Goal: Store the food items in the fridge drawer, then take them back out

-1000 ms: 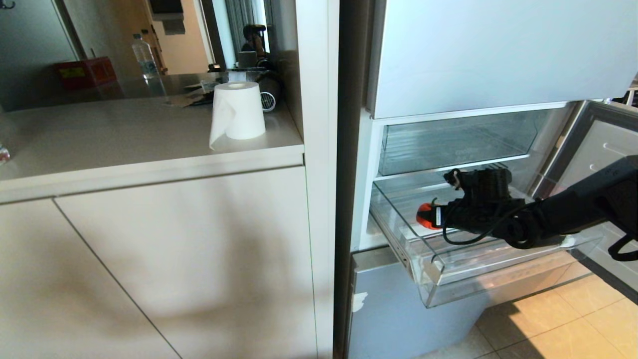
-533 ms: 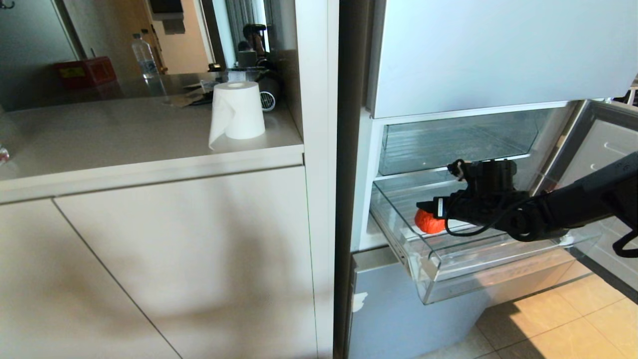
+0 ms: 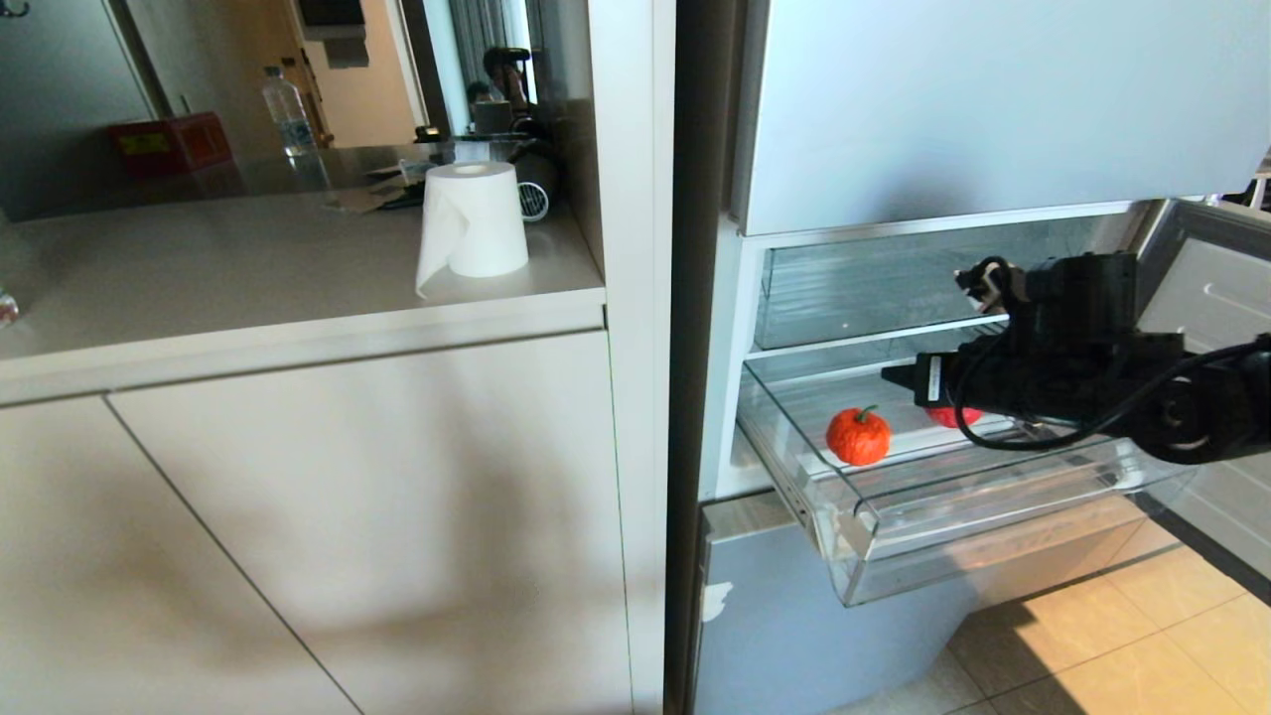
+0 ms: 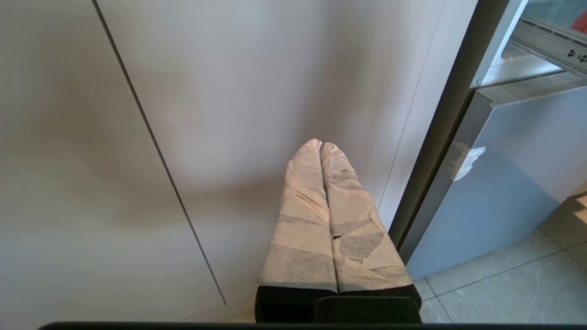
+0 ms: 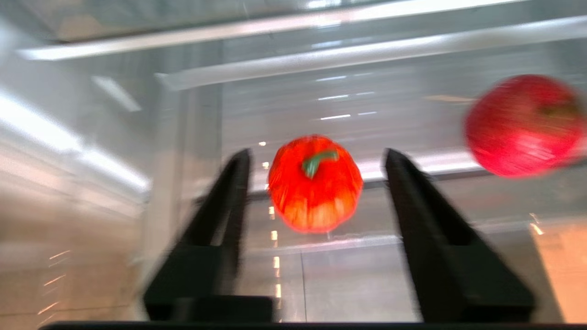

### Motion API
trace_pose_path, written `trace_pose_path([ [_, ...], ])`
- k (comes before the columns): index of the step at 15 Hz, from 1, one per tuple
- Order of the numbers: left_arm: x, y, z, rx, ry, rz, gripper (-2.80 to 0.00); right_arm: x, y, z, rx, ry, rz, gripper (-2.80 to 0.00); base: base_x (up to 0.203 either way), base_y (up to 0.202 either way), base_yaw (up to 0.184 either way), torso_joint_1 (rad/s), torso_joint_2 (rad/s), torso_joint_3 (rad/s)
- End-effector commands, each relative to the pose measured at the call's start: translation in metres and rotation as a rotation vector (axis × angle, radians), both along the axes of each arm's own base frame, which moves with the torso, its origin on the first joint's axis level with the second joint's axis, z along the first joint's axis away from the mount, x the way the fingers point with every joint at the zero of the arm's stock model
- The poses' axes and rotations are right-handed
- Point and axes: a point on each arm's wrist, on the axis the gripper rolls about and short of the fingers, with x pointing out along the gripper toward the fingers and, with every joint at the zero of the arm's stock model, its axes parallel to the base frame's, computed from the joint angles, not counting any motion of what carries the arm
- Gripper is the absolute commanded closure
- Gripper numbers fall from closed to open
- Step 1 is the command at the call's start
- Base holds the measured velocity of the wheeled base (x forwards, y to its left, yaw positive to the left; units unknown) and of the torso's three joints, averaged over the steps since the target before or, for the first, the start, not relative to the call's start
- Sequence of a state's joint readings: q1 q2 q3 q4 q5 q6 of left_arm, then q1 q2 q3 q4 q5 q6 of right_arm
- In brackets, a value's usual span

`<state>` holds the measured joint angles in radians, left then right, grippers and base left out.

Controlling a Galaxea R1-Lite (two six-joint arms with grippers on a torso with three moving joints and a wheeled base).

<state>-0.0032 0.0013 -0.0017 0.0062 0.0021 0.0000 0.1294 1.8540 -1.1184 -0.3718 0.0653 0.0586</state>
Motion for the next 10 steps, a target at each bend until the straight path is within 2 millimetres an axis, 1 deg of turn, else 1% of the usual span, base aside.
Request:
trace_pose_path([
  [1, 0.000, 0.000, 0.000, 0.000, 0.000, 0.001, 0.00, -0.050, -0.007, 0.044, 0.016, -0.116, -0.002, 0.00, 0.000, 0.000, 0.000, 0.000, 0.00, 0.000],
  [3, 0.000, 0.000, 0.000, 0.000, 0.000, 0.001, 0.00, -0.104, -0.014, 0.064, 0.018, -0.175, -0.019, 0.00, 0.000, 0.000, 0.000, 0.000, 0.00, 0.000],
  [4, 0.000, 0.000, 0.000, 0.000, 0.000, 0.000, 0.00, -0.135, -0.019, 0.070, 0.016, -0.200, -0.037, 0.00, 0.000, 0.000, 0.000, 0.000, 0.00, 0.000],
  [5, 0.000, 0.000, 0.000, 0.000, 0.000, 0.001, 0.00, -0.168, -0.023, 0.070, 0.010, -0.214, -0.059, 0.00, 0.000, 0.000, 0.000, 0.000, 0.00, 0.000],
  [6, 0.000, 0.000, 0.000, 0.000, 0.000, 0.001, 0.00, -0.196, -0.027, 0.063, -0.004, -0.209, -0.077, 0.00, 0.000, 0.000, 0.000, 0.000, 0.00, 0.000],
  [7, 0.000, 0.000, 0.000, 0.000, 0.000, 0.001, 0.00, -0.226, -0.032, 0.046, -0.024, -0.183, -0.097, 0.00, 0.000, 0.000, 0.000, 0.000, 0.00, 0.000],
  [8, 0.000, 0.000, 0.000, 0.000, 0.000, 0.001, 0.00, -0.246, -0.035, 0.021, -0.048, -0.125, -0.118, 0.00, 0.000, 0.000, 0.000, 0.000, 0.00, 0.000],
  [10, 0.000, 0.000, 0.000, 0.000, 0.000, 0.001, 0.00, -0.270, -0.039, -0.025, -0.095, 0.011, -0.149, 0.00, 0.000, 0.000, 0.000, 0.000, 0.00, 0.000],
])
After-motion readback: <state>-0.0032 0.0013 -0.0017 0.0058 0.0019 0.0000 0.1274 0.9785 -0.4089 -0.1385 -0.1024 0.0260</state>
